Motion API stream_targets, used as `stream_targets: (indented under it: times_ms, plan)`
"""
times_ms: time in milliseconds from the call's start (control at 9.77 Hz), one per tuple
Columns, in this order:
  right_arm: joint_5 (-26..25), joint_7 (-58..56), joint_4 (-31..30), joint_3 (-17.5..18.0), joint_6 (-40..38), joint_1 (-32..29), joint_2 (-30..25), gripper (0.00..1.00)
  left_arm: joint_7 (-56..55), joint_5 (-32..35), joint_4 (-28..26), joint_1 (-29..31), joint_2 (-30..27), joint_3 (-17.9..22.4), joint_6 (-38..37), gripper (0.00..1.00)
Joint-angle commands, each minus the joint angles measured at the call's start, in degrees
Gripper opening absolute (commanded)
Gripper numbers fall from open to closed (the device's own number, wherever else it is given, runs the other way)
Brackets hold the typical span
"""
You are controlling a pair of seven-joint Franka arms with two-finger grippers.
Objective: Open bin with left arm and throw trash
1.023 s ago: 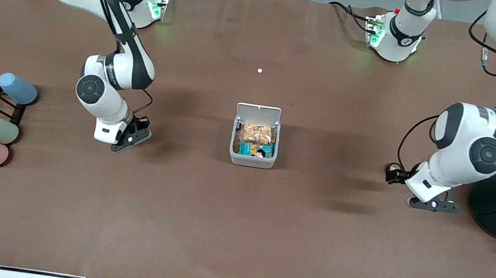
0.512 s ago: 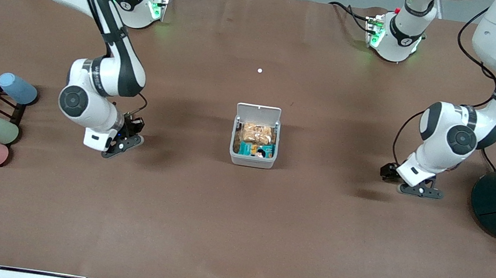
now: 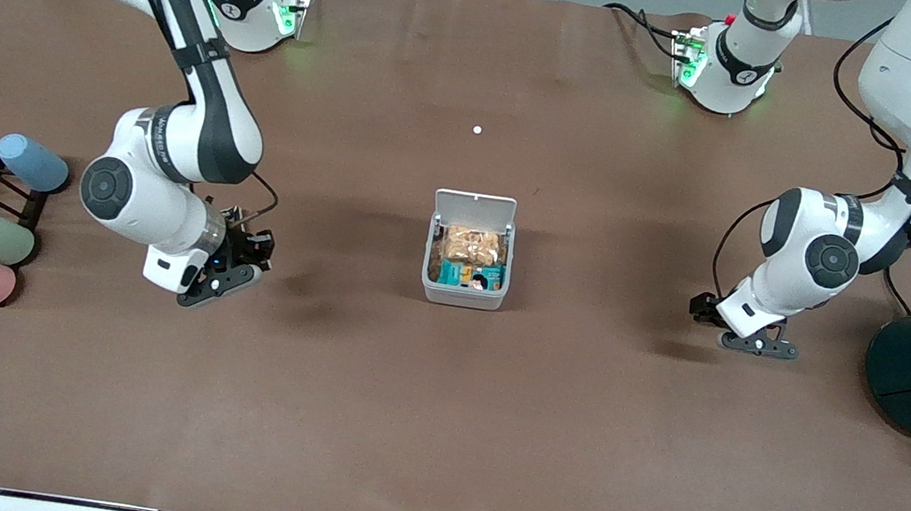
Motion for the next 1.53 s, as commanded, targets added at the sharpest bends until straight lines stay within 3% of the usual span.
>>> stream_targets:
  times_ms: [0, 102, 205, 307, 409, 512, 716, 1023, 1126, 1330, 1433]
  plan:
    - [1.1, 13.5, 3.9, -0.2, -0.9, 5.8, 0.1, 0.00, 0.1, 1.0, -0.1, 0.2, -1.0, -0.1, -2.8, 0.99]
    - [1.2, 18.3, 4.6, -0.2, -0.9, 8.4, 0.1, 0.00, 0.2, 1.0, -0.1, 0.3, -1.0, -0.1, -2.8, 0.94]
    - [1.1, 24.6, 6.7, -0.3, -0.9, 10.9, 0.3, 0.00, 0.8, 1.1, 0.0, 0.5, -1.1, -0.1, -2.9, 0.67]
    - [1.1, 30.1, 8.8, -0.3, -0.9, 13.2, 0.7, 0.00, 1.9, 1.0, 0.1, 0.7, -1.0, -0.1, -2.9, 0.22]
    - [1.1, 34.7, 10.7, -0.3, -0.9, 15.0, 1.6, 0.00, 2.1, 1.0, 0.4, 0.7, -0.9, -0.1, -2.9, 0.06]
    - [1.1, 38.8, 12.4, -0.2, -0.8, 16.8, 2.2, 0.00, 2.2, 1.0, 0.4, 0.7, -0.9, -0.1, -2.9, 0.00]
    - [1.2, 45.4, 15.8, -0.2, -0.5, 20.5, 4.6, 0.01, 2.1, 1.1, 2.4, 0.1, -2.7, -0.2, -6.4, 0.00]
    - [1.1, 48.7, 18.1, -0.2, -0.2, 24.4, 7.9, 0.01, 1.1, 1.0, 24.6, -1.8, -3.3, -5.2, -38.4, 0.00]
    - [1.2, 48.7, 18.2, -0.2, -0.2, 24.4, 8.0, 0.03, 0.5, 0.1, 31.7, -2.5, -2.4, -6.4, -45.9, 0.00]
    - [1.2, 48.7, 18.3, -0.2, -0.2, 24.8, 8.5, 0.23, -2.6, -0.9, 39.8, -6.7, -0.6, -6.6, -52.1, 0.00]
    - [1.2, 48.4, 18.9, -0.2, -0.4, 24.6, 8.5, 0.46, -4.3, -1.7, 41.5, -8.5, -0.2, -6.6, -52.9, 0.00]
